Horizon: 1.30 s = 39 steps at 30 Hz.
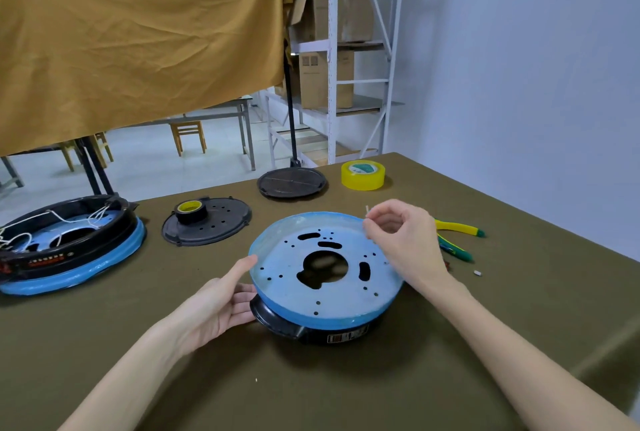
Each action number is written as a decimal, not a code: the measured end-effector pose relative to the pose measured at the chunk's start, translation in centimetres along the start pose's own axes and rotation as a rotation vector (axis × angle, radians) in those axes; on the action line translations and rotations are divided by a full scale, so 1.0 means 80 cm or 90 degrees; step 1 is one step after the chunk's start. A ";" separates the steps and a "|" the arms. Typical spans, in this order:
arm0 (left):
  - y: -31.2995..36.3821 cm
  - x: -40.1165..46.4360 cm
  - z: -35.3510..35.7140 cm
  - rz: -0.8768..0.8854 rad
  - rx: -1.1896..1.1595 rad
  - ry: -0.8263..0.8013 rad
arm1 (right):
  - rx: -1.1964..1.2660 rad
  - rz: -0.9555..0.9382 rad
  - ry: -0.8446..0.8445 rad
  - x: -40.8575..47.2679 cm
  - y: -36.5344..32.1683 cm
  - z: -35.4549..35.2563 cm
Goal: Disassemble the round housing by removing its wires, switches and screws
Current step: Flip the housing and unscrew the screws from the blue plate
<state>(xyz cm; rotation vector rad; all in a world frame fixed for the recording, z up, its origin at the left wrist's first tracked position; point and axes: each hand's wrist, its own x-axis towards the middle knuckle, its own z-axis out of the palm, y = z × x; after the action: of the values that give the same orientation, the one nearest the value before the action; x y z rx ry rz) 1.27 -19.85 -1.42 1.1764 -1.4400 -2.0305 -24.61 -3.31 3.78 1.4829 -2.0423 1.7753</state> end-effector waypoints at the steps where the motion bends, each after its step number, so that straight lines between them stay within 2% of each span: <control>1: -0.001 0.001 0.001 0.004 0.004 0.010 | -0.051 -0.015 0.045 -0.002 0.009 -0.010; 9: -0.008 0.006 0.009 0.046 0.027 0.084 | -0.222 -0.011 0.105 -0.049 0.076 -0.074; 14: -0.010 0.008 0.008 0.058 0.026 0.084 | -0.285 0.026 0.072 -0.071 0.090 -0.094; 18: -0.011 0.009 0.008 0.066 0.031 0.081 | -0.264 0.055 0.071 -0.077 0.092 -0.104; 22: -0.010 0.012 0.006 0.061 0.026 0.084 | -0.107 0.111 0.080 -0.076 0.098 -0.112; 29: -0.011 0.017 0.003 0.066 0.029 0.090 | -0.072 0.156 -0.098 -0.057 0.100 -0.117; 33: -0.013 0.017 0.005 0.072 0.029 0.084 | -0.208 0.090 -0.134 -0.052 0.099 -0.105; 39: -0.012 0.017 0.004 0.070 0.031 0.085 | -0.250 0.066 -0.152 -0.049 0.102 -0.107</control>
<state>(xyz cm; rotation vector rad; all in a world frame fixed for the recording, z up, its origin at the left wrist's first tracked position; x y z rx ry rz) 0.43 -20.25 -2.79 1.2008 -1.4635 -1.8179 -32.37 4.78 -1.69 1.5447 -2.4402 1.1691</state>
